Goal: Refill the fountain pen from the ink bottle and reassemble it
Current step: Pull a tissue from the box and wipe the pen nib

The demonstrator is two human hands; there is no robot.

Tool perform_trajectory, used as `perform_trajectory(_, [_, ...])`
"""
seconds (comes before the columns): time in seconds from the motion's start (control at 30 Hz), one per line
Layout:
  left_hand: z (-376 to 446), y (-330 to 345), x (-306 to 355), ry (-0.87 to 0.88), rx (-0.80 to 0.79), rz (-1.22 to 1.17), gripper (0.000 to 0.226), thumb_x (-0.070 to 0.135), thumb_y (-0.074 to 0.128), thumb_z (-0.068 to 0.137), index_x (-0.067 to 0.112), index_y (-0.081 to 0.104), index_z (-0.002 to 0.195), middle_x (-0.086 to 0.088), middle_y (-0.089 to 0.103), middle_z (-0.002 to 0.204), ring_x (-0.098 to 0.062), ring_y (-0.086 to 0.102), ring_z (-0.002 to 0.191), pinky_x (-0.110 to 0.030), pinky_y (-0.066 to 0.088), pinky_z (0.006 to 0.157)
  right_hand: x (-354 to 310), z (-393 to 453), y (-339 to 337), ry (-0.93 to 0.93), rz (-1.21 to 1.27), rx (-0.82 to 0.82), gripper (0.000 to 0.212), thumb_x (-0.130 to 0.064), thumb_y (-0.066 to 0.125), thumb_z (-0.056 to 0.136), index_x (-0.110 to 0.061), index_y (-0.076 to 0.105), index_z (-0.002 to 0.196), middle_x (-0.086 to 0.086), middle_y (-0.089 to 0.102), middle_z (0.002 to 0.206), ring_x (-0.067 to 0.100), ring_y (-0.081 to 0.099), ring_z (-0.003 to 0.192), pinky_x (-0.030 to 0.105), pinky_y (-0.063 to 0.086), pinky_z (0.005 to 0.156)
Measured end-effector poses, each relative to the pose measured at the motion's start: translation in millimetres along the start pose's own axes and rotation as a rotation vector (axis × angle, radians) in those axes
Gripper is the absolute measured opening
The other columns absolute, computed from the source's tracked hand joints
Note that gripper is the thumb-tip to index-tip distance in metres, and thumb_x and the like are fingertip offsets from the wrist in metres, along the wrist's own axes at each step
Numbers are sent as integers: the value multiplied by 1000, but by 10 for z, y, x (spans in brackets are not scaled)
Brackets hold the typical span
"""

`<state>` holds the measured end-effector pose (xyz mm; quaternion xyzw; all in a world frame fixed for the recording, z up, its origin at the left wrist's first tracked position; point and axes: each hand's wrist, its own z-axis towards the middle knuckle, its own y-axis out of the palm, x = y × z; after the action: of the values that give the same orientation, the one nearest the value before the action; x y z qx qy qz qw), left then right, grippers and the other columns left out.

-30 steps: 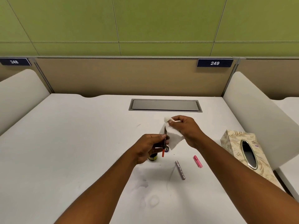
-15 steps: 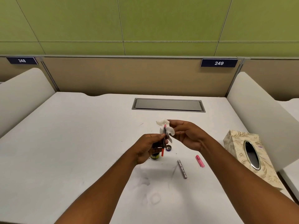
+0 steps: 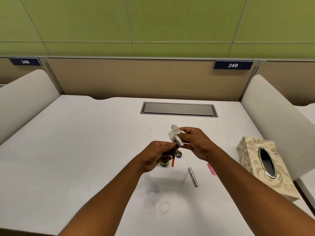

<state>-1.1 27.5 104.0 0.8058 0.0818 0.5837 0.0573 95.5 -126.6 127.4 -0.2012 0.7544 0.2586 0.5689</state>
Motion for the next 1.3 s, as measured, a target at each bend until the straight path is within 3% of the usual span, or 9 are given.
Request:
perform_trajectory(0.13, [-17, 12, -53, 10, 47, 66, 25, 25, 64, 95, 3, 74, 102, -4, 75, 83, -9, 64, 64, -34, 44, 80, -34, 33, -23, -6, -175, 28, 20, -10, 66, 91, 2, 69, 107, 19, 73, 99, 26, 71, 81, 31, 60, 73])
perform_trajectory(0.37, [20, 16, -98, 11, 133, 108, 31, 30, 73, 87, 2, 78, 98, -9, 75, 85, -18, 63, 76, -28, 51, 75, 6, 115, -36, -36, -461, 128, 9, -12, 67, 90, -5, 72, 89, 15, 74, 90, 21, 71, 72, 27, 58, 61])
perform_trajectory(0.53, [6, -6, -63, -8, 110, 47, 20, 21, 70, 91, 4, 77, 98, -9, 74, 84, -23, 59, 83, -32, 47, 81, 44, 138, -89, -26, -122, 266, 11, -7, 66, 92, 2, 70, 98, 16, 72, 96, 19, 71, 73, 26, 58, 60])
perform_trajectory(0.63, [2, -15, -92, -19, 85, -17, 17, 21, 67, 92, 9, 79, 94, -8, 74, 83, -24, 57, 83, -36, 44, 84, 80, 146, -136, 33, -41, 307, 9, 2, 64, 90, 2, 71, 96, 19, 72, 99, 22, 73, 74, 27, 61, 64])
perform_trajectory(0.8, [7, 31, -130, -34, 89, -51, 18, 22, 65, 94, 10, 78, 94, -5, 75, 82, -18, 61, 75, -36, 42, 83, 97, 63, -113, 123, 25, 140, 33, 17, 46, 87, 4, 68, 106, 22, 70, 107, 32, 70, 89, 34, 59, 82])
perform_trajectory(0.97, [10, 21, -141, -41, 106, -30, 18, 24, 67, 92, 11, 79, 92, -6, 75, 83, -18, 63, 76, -37, 42, 84, 46, 28, -146, 167, 286, 51, 25, -1, 51, 92, 7, 68, 108, 20, 72, 108, 31, 71, 93, 38, 58, 90])
perform_trajectory(1.17, [-4, 3, -94, -19, 64, -19, 18, 24, 66, 93, 12, 79, 92, -6, 74, 83, -22, 60, 81, -37, 43, 84, 99, 16, -189, 164, 355, 29, 27, 8, 55, 91, 5, 65, 116, 21, 69, 114, 28, 67, 101, 29, 61, 80])
perform_trajectory(1.3, [-9, -8, -73, -15, 57, 8, 19, 24, 65, 94, 12, 79, 95, -4, 75, 82, -20, 64, 81, -35, 48, 85, 129, 0, -159, 205, 279, -22, 20, -6, 59, 93, -4, 68, 111, 10, 71, 100, 14, 66, 79, 25, 51, 74])
